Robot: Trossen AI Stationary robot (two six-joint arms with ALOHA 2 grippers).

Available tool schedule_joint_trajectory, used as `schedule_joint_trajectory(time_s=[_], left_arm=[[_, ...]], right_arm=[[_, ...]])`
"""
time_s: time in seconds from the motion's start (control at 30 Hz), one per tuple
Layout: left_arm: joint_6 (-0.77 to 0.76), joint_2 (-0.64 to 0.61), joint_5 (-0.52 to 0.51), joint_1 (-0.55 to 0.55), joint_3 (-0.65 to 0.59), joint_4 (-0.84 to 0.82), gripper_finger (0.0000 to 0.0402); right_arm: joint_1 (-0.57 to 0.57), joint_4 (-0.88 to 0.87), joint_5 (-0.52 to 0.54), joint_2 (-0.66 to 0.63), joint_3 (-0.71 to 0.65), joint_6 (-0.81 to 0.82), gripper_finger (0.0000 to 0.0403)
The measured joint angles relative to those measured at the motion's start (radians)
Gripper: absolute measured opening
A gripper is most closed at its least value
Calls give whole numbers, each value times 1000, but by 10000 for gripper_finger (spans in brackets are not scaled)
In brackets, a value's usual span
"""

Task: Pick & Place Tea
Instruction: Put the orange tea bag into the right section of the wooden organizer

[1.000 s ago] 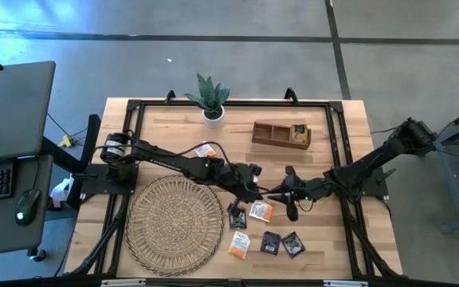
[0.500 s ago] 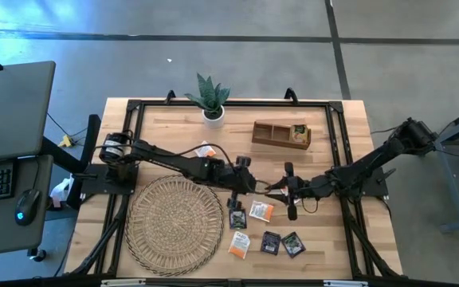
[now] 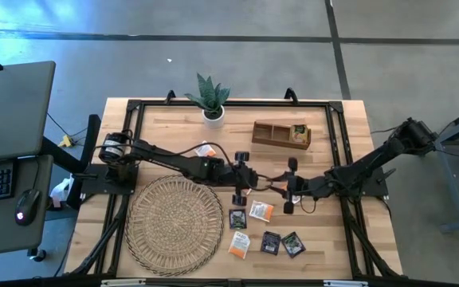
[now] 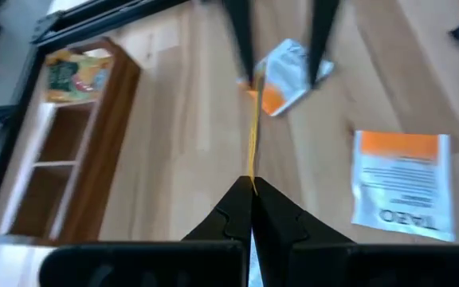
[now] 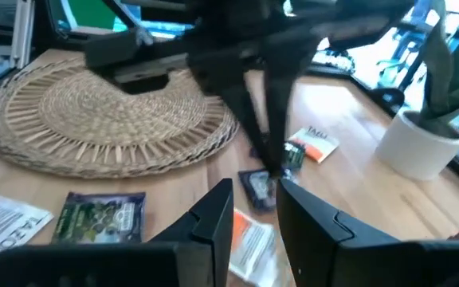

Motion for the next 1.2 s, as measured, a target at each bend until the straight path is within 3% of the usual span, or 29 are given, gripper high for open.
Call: schedule_joint_trajectory(time_s=[0.3,0.73,1.2], left_arm=[[15,0,11,-8,0,39,0],[18,0,36,-7,2,-17,0],[18,0,20,-7,2,23,0]], right_arm=[[0,-86,17,0,0,54,94],[0,21,16,0,0,-78,94],[-7,-41,-6,0,0,-28,94]])
